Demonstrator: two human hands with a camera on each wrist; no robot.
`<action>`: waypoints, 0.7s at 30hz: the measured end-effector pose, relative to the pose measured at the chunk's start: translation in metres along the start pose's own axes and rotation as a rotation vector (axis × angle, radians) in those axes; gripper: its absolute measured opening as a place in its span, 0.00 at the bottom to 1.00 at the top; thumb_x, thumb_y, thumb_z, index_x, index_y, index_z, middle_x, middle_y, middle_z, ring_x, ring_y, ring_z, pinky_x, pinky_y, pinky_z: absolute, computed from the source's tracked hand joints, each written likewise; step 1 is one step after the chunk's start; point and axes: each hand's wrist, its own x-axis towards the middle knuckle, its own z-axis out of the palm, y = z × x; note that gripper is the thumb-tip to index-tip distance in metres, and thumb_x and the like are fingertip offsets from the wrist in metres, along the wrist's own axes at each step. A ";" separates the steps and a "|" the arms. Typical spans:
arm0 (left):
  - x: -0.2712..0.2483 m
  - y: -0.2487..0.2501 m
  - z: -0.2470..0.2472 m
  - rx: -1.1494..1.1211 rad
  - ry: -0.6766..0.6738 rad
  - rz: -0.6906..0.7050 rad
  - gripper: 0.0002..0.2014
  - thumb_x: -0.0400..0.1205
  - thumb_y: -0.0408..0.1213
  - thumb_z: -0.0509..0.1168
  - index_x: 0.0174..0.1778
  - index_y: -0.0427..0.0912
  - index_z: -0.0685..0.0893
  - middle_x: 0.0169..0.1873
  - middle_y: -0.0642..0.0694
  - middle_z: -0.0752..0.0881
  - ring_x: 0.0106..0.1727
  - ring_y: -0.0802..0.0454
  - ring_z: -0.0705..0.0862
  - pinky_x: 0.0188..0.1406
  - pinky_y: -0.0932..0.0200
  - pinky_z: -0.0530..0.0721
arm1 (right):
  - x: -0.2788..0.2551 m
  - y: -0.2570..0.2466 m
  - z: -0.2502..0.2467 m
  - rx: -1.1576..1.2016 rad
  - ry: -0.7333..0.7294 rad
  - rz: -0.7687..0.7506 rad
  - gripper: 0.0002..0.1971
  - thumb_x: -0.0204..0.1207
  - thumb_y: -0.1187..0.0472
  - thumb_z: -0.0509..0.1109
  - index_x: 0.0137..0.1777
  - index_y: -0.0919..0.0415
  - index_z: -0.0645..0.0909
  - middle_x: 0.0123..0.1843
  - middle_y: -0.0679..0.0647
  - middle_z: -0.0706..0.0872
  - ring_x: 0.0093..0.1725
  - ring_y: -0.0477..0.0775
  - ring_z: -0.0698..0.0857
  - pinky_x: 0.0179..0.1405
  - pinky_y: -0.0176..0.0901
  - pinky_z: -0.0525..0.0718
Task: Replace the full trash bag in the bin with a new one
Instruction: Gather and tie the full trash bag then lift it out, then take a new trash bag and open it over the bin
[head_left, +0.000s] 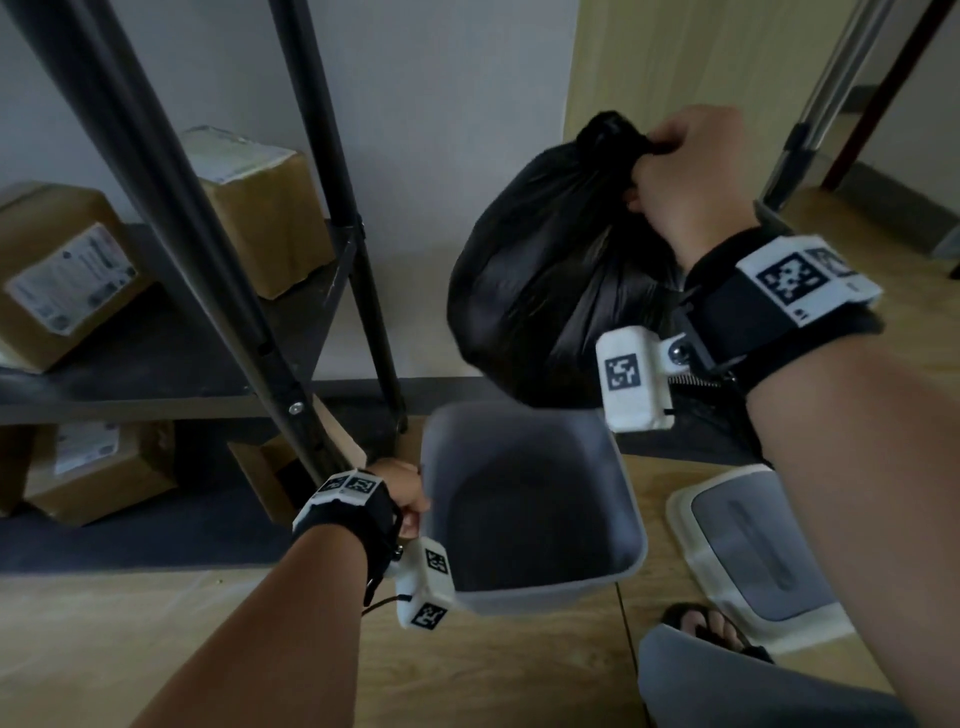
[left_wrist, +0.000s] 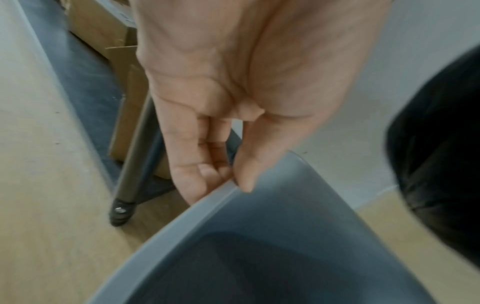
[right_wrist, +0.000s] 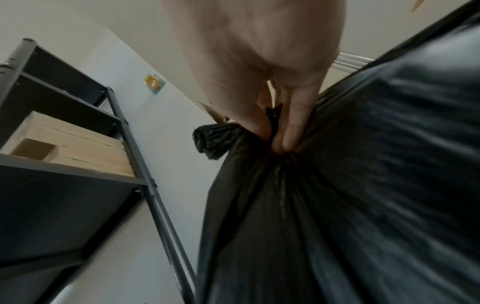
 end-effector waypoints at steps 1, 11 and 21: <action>-0.004 -0.001 0.000 -0.001 0.007 -0.014 0.09 0.77 0.16 0.59 0.42 0.32 0.81 0.37 0.30 0.84 0.34 0.41 0.86 0.49 0.44 0.87 | -0.001 0.003 0.000 -0.045 0.026 -0.018 0.13 0.67 0.66 0.61 0.46 0.60 0.86 0.47 0.59 0.90 0.49 0.59 0.88 0.53 0.55 0.88; 0.036 -0.017 -0.009 -0.123 -0.026 -0.109 0.25 0.61 0.22 0.68 0.55 0.34 0.83 0.50 0.31 0.89 0.49 0.37 0.87 0.55 0.46 0.82 | -0.009 0.097 0.032 -0.264 0.057 0.220 0.17 0.78 0.59 0.62 0.62 0.67 0.81 0.66 0.65 0.82 0.61 0.69 0.82 0.60 0.51 0.78; 0.025 -0.009 -0.004 -0.087 -0.212 -0.115 0.15 0.74 0.17 0.64 0.52 0.38 0.80 0.55 0.32 0.82 0.55 0.39 0.79 0.61 0.51 0.76 | 0.018 0.092 0.043 0.115 0.172 0.239 0.20 0.78 0.58 0.65 0.68 0.64 0.76 0.66 0.59 0.83 0.67 0.57 0.81 0.69 0.50 0.78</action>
